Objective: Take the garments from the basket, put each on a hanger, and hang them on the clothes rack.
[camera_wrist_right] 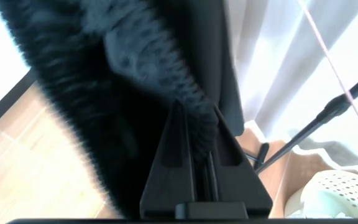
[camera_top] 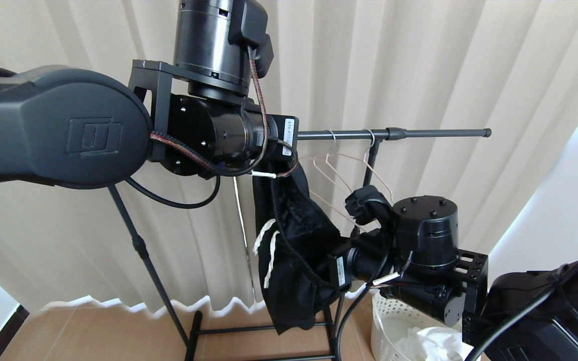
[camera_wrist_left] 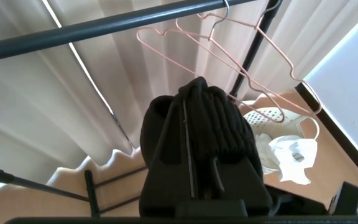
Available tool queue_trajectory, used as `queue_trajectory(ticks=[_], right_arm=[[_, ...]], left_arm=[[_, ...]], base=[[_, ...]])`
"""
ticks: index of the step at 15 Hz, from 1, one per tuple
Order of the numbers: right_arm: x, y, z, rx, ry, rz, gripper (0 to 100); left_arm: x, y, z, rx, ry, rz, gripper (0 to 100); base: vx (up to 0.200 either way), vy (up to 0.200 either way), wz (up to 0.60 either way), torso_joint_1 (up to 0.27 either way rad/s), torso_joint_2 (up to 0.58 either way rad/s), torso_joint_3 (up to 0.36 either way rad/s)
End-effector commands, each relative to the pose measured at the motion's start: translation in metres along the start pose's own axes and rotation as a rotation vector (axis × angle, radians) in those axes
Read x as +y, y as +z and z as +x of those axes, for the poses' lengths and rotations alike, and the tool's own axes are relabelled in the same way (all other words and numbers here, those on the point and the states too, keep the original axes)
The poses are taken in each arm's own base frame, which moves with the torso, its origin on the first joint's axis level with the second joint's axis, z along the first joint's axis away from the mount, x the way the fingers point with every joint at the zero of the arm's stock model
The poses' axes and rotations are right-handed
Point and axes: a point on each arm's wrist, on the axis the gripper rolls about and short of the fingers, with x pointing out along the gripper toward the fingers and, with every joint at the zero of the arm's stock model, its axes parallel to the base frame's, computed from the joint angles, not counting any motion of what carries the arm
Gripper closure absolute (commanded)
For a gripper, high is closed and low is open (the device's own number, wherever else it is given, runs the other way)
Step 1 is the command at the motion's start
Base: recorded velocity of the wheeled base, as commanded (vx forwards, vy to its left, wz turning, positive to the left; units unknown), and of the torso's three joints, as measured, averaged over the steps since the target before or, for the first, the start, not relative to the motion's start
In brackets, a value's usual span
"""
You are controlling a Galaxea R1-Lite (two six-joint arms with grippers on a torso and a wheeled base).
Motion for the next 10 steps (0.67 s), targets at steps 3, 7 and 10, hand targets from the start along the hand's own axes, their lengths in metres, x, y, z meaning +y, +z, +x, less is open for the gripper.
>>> queue_trajectory(ticks=[3,7,10], right_arm=[[-0.019,0.018,-0.005,-0.058,-0.051,0.026,100],[-0.029,0.031,-0.011,-0.100,-0.077,0.042,100],[-0.031,0.030,-0.011,-0.097,-0.082,0.041,100]], left_arm=[[0.009,-0.015,0.000,0.056,0.025,0.020,100],[0.024,-0.047,-0.003,0.161,0.054,0.049,100],[0.029,-0.073,-0.006,0.242,0.059,0.087,0]], base=[[0.000,0.000,0.00,0.000,0.00,0.000],[0.000,0.000,0.00,0.000,0.00,0.000],[0.000,0.000,0.00,0.000,0.00,0.000]])
